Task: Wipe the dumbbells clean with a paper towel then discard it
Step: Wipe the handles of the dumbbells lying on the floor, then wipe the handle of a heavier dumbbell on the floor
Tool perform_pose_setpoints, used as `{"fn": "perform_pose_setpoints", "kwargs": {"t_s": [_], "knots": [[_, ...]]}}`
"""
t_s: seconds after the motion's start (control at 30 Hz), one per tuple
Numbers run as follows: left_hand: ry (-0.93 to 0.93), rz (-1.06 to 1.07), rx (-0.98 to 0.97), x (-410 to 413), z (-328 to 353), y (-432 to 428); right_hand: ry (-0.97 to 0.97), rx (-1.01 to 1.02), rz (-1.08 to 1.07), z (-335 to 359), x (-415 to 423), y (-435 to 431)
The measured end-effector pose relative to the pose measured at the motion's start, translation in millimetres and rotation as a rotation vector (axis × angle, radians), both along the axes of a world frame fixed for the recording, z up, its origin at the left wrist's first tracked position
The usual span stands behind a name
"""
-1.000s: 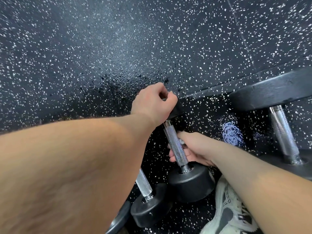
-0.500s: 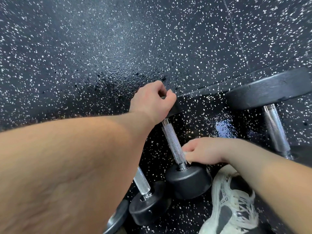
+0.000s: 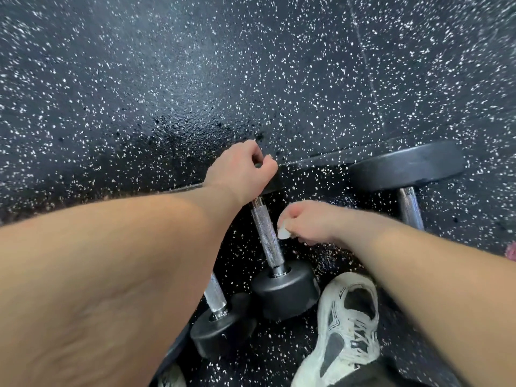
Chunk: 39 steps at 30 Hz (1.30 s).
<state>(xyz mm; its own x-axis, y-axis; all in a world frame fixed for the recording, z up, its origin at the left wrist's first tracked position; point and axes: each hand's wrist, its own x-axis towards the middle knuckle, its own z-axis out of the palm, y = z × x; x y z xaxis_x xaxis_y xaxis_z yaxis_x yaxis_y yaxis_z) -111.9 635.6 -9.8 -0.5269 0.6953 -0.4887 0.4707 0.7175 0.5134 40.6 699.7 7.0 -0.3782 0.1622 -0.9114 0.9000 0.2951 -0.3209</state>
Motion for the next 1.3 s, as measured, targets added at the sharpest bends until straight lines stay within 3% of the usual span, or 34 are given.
{"fn": "perform_pose_setpoints", "kwargs": {"t_s": [0.17, 0.33, 0.5, 0.7, 0.83, 1.0, 1.3], "knots": [[-0.041, -0.073, -0.075, 5.4, 15.8, -6.6, 0.071, 0.028, -0.152, 21.0, -0.2, 9.9], [0.023, -0.17, -0.237, 16.8, 50.4, -16.5, 0.185, 0.035, -0.162, 45.4, -0.1, 14.0], [0.103, -0.147, -0.245, 44.0, 96.4, -34.6, 0.296, 0.067, -0.337, 83.1, 17.8, 1.8], [-0.306, -0.116, -0.133, 94.1, 161.5, -40.4, 0.335, 0.105, -0.317, 136.7, 60.5, 10.9], [-0.207, -0.1, -0.032, 118.0, 194.2, -39.3, 0.406, 0.036, -0.377, 180.4, 80.6, 14.9], [-0.226, 0.004, 0.039, 146.9, 232.6, -26.5, 0.537, 0.044, -0.427, 210.0, 112.3, 18.5], [0.241, -0.277, -0.145, 187.7, 276.6, -4.7, 0.538, 0.245, -0.368, 238.2, 140.0, 20.1]]}}
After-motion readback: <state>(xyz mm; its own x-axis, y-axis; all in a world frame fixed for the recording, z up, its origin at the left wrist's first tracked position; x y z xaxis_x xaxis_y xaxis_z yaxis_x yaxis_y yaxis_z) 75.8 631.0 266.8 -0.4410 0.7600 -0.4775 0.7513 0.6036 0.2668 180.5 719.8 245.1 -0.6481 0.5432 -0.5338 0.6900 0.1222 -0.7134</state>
